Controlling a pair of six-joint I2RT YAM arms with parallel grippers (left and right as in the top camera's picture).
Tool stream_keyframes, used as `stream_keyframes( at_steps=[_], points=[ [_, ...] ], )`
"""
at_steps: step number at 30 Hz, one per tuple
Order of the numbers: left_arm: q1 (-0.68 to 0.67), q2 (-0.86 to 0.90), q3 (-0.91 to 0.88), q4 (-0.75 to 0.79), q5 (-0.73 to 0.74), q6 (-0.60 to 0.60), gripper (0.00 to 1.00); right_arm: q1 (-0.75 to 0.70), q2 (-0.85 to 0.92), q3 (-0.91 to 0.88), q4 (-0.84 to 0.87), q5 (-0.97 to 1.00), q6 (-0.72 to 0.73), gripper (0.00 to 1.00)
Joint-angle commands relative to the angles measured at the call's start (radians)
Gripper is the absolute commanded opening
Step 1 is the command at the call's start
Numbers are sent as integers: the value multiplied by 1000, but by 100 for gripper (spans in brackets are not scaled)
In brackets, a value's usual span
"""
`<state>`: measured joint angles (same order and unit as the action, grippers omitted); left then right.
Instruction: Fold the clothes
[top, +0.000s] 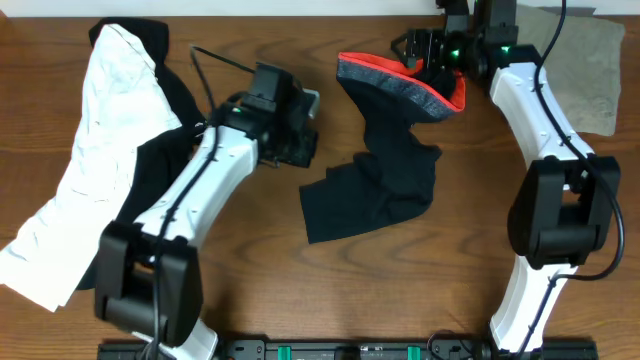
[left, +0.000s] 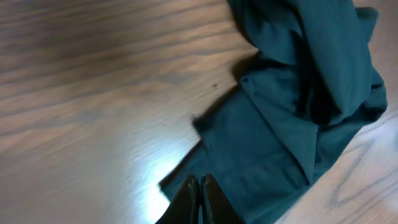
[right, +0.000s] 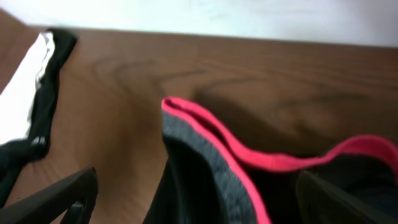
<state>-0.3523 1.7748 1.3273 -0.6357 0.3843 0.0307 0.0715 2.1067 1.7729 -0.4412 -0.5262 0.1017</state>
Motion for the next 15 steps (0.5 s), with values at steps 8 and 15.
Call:
stream_keyframes(
  at_steps=[8, 15],
  points=[
    [-69, 150, -9, 78, 7, -124, 14, -2, -35, 16, -69, 14, -59, 99],
    [-90, 211, -9, 133, -11, -317, 38, -2, -35, 16, -79, 33, -59, 99]
  ],
)
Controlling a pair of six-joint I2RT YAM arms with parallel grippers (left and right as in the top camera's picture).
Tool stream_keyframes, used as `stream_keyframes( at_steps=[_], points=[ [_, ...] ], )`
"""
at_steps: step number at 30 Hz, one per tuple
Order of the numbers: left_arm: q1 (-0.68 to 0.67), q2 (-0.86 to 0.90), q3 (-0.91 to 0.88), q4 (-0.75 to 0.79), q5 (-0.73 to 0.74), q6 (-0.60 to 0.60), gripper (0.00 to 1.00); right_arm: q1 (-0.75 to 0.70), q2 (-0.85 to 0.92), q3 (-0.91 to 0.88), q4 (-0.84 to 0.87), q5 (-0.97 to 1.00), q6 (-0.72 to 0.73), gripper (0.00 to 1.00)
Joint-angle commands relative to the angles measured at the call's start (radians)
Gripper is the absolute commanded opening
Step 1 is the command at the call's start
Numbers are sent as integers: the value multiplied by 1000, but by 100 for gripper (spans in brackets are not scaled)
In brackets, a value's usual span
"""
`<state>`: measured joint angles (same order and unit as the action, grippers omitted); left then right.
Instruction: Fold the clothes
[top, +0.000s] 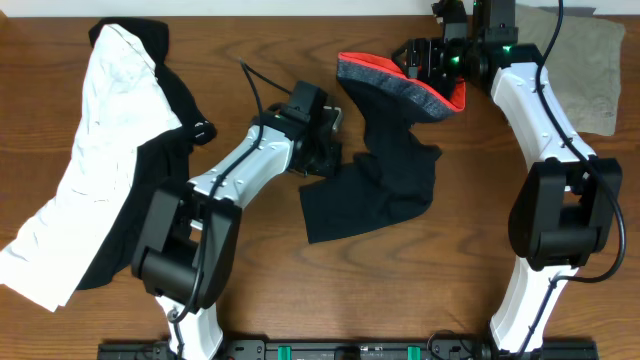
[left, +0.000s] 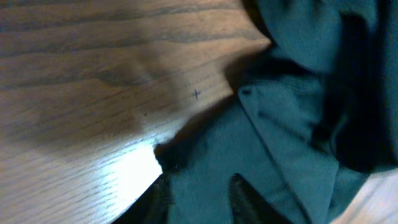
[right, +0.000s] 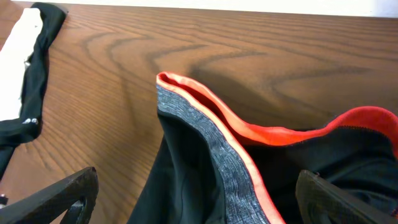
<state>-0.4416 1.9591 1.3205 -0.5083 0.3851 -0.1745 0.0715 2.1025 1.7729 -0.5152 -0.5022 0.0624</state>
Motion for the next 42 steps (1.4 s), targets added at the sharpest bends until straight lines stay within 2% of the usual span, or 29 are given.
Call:
stream_keyframes(
  at_steps=[1, 5, 12, 19, 32, 34, 37, 38, 39, 42],
  points=[
    [0, 32, -2, 6, -12, -120, 40, -2, -31, 16, -5, 9, -20, 99],
    [0, 44, -2, 5, -34, -136, 43, -2, -31, 16, -6, 17, -27, 99],
    [0, 45, -2, -1, -91, -180, 43, -2, -31, 16, -19, 36, -35, 99],
    [-2, 61, -2, -5, -91, -183, 32, -2, -31, 16, -20, 43, -35, 99],
    [-29, 74, 0, -3, -110, -187, 31, -8, -31, 16, -21, 43, -35, 99],
    [-29, 74, 0, -3, -109, -187, 28, -13, -31, 16, -20, 43, -35, 99],
    [-29, 74, 0, -1, -109, -195, 19, -19, -31, 16, -21, 42, -35, 99],
    [-29, 74, 0, -1, -109, -195, 10, -22, -31, 16, -21, 43, -35, 99],
    [-29, 74, 0, -1, -109, -195, 6, -24, -31, 16, -22, 42, -35, 99],
    [-28, 74, 2, -1, -109, -194, 6, -30, -31, 16, -28, 42, -35, 99]
  ],
)
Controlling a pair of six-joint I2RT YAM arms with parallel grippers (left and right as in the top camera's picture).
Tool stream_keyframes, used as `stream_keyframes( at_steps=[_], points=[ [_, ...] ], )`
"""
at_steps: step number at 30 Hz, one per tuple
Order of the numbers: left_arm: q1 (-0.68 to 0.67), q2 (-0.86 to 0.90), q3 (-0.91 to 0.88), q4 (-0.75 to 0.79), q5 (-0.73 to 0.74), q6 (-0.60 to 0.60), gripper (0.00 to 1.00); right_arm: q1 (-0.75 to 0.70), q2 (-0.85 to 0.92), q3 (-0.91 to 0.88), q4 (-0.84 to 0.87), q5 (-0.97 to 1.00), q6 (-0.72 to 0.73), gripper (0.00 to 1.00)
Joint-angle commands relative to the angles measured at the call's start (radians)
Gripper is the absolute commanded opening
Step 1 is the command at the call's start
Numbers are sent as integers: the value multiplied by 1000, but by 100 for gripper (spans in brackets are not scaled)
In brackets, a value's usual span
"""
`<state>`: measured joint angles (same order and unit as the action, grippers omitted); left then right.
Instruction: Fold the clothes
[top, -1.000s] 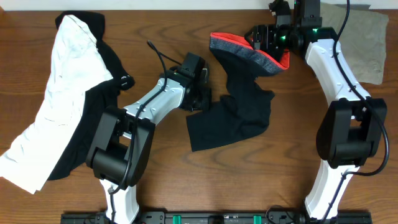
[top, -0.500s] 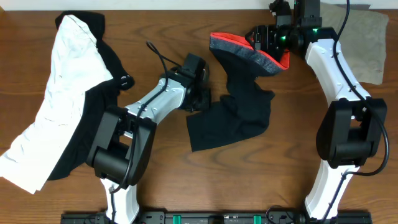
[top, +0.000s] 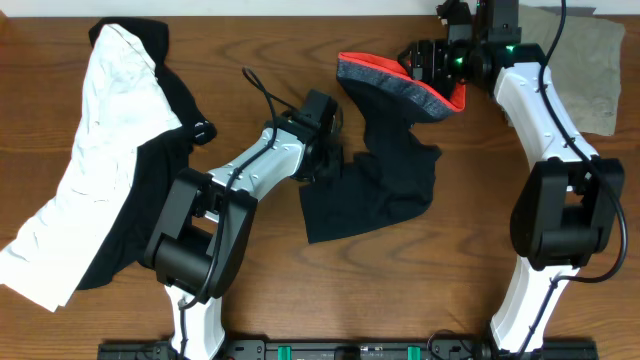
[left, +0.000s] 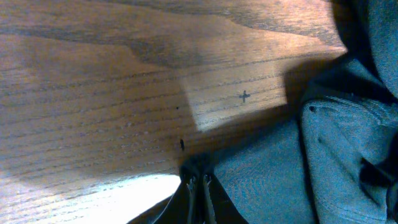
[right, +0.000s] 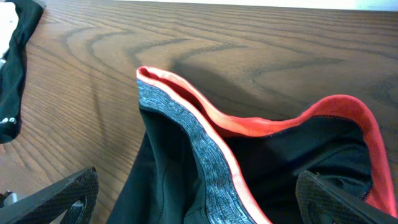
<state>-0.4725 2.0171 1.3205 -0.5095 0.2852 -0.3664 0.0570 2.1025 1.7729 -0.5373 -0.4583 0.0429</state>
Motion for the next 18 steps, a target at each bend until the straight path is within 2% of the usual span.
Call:
stream_keyframes(
  at_steps=[1, 6, 13, 18],
  points=[
    [5, 16, 6, -2, -10, -2, 6, -18, -31, 16, -9, -1, -15, 99],
    [42, -8, 101, -84, -37, 21, 6, -29, -31, 16, -20, -2, -15, 99],
    [157, -97, 313, -231, -286, 85, 6, -32, -31, 16, -31, -2, -15, 99],
    [263, -136, 387, -239, -301, 100, 6, -32, -31, 16, -35, -1, -15, 99]
  ],
)
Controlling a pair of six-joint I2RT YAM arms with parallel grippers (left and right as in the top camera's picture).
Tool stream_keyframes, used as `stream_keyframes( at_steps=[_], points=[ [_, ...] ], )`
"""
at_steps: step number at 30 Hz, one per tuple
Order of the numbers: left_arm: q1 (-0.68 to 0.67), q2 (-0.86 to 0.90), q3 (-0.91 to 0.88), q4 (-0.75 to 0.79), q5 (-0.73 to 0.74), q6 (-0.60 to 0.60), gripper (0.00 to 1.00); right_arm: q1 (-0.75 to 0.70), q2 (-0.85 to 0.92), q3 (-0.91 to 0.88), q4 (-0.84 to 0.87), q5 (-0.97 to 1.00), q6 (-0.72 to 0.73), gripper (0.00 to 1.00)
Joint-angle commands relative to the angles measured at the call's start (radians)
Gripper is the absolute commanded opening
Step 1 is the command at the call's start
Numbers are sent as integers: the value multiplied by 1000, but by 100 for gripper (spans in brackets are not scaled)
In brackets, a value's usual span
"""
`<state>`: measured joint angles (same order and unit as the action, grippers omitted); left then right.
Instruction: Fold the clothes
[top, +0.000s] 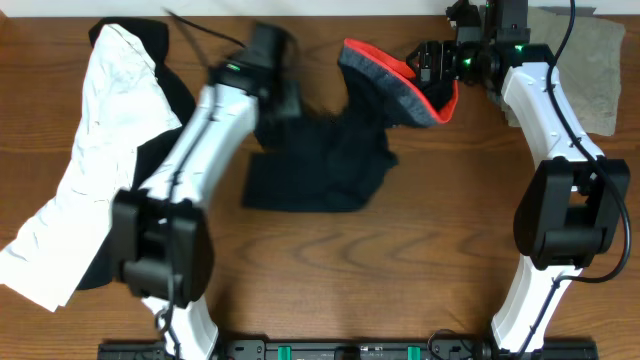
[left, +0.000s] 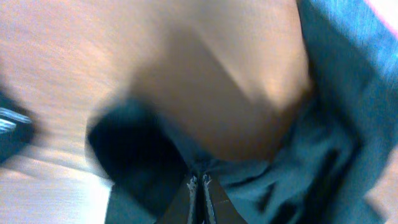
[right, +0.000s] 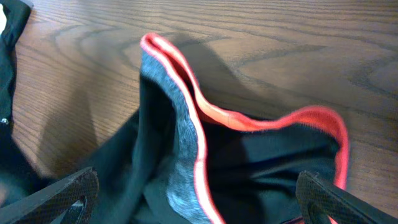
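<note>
Black shorts (top: 320, 165) with a grey and red waistband (top: 400, 85) lie stretched across the middle of the table. My left gripper (top: 283, 103), blurred, is shut on the shorts' dark fabric at their upper left; the pinch shows at my left gripper (left: 199, 178) in the wrist view. My right gripper (top: 432, 62) hovers at the raised waistband (right: 186, 130). In the right wrist view my right gripper (right: 198, 177) stands wide open, the waistband lying between its fingers (right: 81, 186).
A white and black pile of garments (top: 100, 150) covers the left side of the table. A grey-beige cloth (top: 585, 70) lies at the back right, behind the right arm. Bare wood (top: 400, 280) shows in front of the shorts.
My left gripper, still shut on the shorts' hem, has moved up and to the left. The shorts are now drawn out leftwards and lie flatter. The right gripper has stayed put.
My left gripper was shut over bare wood left of the crumpled shorts. Then it stood open at their hem, then shut on that hem. Now the hem is pulled to the upper left and the shorts are spread. The right gripper stayed open at the waistband throughout.
</note>
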<state>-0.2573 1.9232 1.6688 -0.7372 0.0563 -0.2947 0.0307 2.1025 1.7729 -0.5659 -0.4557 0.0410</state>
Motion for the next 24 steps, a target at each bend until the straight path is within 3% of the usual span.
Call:
stream_keyframes(
  at_steps=[1, 13, 16, 21, 24],
  points=[
    [68, -46, 43, -10, -72, 28, 6, -6, -31, 16, -7, -4, -13, 99],
    [203, -55, 47, 34, -148, 34, 6, -4, -30, 16, -1, 94, -29, 99],
    [242, -55, 47, 30, -147, 8, 6, -3, -30, 16, 12, 93, -77, 91],
    [289, -55, 47, -78, -146, -38, 6, 8, -19, 16, 91, 95, -154, 65],
    [310, -55, 47, -177, -118, -66, 6, 19, -6, 16, 106, 121, -155, 62]
  ],
)
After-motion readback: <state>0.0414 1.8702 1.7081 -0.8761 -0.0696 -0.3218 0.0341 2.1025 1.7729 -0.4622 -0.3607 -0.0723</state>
